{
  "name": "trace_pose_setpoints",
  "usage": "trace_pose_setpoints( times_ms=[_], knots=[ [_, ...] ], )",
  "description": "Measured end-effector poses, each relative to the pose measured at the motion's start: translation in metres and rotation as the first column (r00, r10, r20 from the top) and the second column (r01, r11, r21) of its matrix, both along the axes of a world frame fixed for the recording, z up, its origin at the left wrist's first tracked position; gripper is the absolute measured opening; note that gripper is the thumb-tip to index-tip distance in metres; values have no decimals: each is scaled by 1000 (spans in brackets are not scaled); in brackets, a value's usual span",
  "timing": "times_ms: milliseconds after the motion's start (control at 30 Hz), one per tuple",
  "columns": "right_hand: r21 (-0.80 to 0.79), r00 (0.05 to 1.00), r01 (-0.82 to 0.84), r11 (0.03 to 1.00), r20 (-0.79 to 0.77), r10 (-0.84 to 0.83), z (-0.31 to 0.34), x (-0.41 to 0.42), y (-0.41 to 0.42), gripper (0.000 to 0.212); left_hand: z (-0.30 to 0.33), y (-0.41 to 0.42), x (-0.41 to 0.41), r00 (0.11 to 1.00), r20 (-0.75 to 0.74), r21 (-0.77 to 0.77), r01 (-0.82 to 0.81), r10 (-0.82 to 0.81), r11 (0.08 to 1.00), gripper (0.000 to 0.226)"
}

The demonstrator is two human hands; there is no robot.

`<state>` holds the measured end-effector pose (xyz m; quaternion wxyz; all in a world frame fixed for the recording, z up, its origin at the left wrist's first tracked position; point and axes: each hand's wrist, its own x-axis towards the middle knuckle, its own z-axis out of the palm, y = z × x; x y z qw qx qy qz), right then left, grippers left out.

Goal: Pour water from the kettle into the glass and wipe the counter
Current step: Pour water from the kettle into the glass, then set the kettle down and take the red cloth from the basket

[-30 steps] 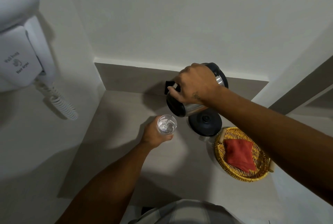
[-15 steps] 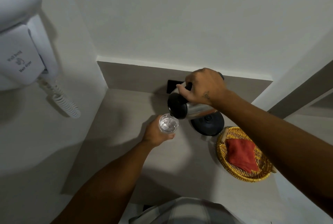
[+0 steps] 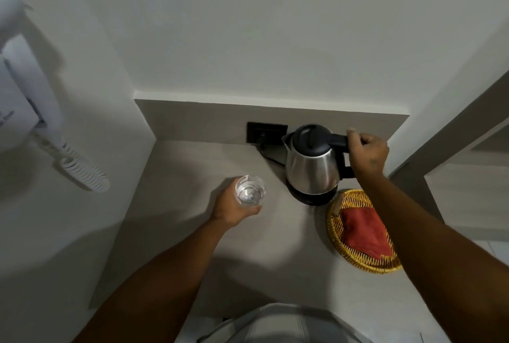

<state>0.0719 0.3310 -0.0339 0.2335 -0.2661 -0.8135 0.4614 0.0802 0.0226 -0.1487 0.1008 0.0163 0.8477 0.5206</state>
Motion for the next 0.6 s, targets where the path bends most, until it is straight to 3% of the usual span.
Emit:
trace_pose_setpoints(
  times_ms=[167, 600],
  knots=[
    [-152, 994, 108, 982, -3, -110, -22, 8, 13, 41, 3, 1, 2, 1000, -18, -8, 5, -6, 1000, 77],
    [-188, 995, 77, 979, -43, -86, -31, 19, 21, 40, 9, 2, 3, 997, -61, -29, 35, -37, 999, 75]
  ],
)
